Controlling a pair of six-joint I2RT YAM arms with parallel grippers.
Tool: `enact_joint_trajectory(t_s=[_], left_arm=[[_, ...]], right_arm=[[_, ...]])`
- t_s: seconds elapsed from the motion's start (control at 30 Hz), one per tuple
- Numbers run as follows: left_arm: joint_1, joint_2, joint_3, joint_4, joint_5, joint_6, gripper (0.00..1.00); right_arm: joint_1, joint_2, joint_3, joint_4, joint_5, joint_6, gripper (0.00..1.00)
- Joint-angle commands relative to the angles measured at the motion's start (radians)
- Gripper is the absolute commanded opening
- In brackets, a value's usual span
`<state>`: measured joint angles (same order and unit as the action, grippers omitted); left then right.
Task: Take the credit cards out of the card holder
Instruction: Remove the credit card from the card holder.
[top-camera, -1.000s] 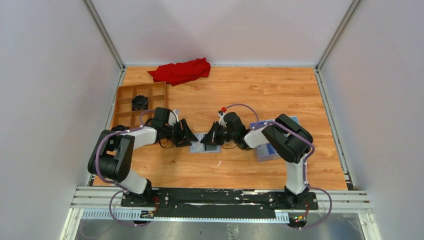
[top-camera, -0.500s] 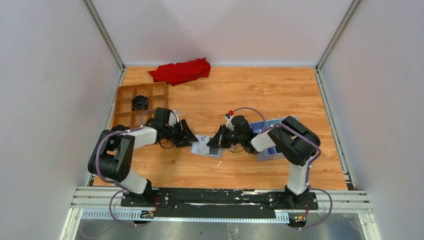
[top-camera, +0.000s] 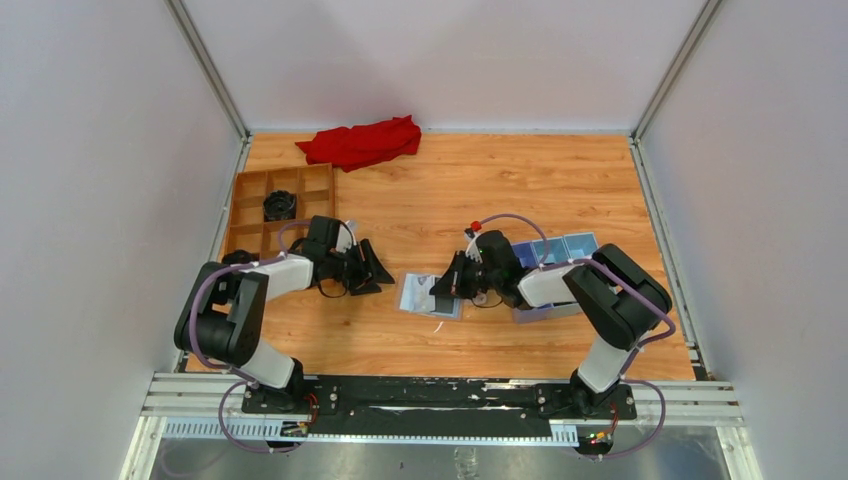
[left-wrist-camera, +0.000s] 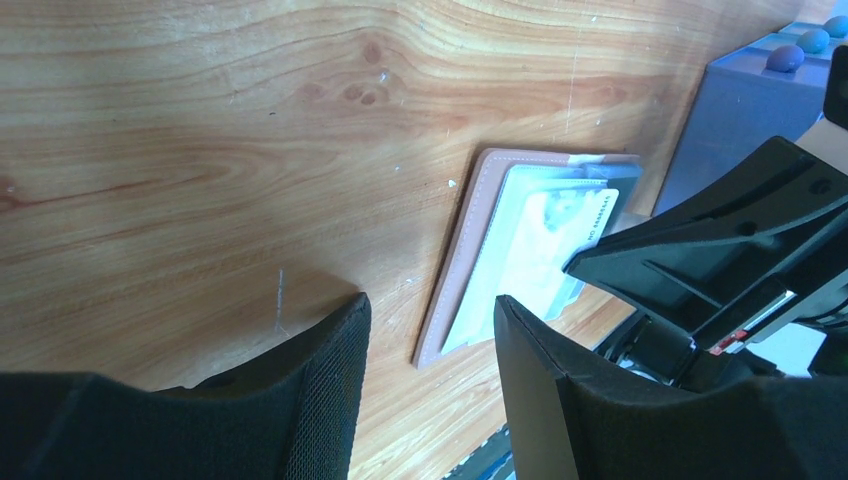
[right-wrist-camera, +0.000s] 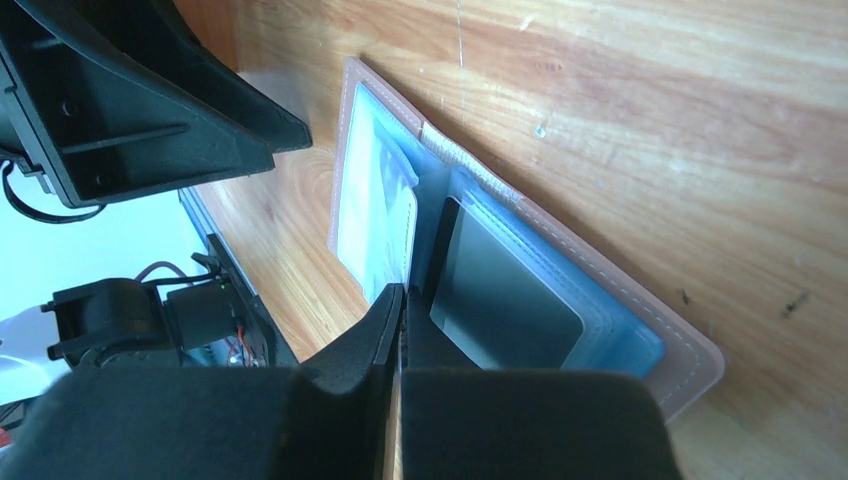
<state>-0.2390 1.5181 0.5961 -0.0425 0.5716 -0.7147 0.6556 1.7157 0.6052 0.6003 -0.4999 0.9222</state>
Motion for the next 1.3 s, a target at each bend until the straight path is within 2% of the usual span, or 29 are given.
enact_joint_trajectory(t_s=[0.0,0.17,0.43,1.07,1.27], left_arm=[[-0.002,-0.026,-0.013,-0.011,-0.015,-0.008,0.54],[-0.021,-0.045,-0.004,0.017,0.023,-0.028,0.54],[-0.182,-0.021,0.093,0.032,-0.015,-0.051,0.55],[-0.23,0.138,0.149,0.109,-0.053,-0.107,0.53],[-0.229,0.157,0.132,0.11,-0.079,-0.131,0.53]], right_arm=[[-0.013,-0.032,-0.023,-0.122,0.039,-0.08,0.0],[-0.014,-0.015,-0.015,-0.12,0.031,-0.085,0.0],[-0.013,0.007,0.007,-0.114,0.022,-0.074,0.0],[-0.014,-0.013,-0.008,-0.12,0.019,-0.065,0.0],[-0.011,-0.013,-0.052,-0.081,0.02,-0.005,0.0]])
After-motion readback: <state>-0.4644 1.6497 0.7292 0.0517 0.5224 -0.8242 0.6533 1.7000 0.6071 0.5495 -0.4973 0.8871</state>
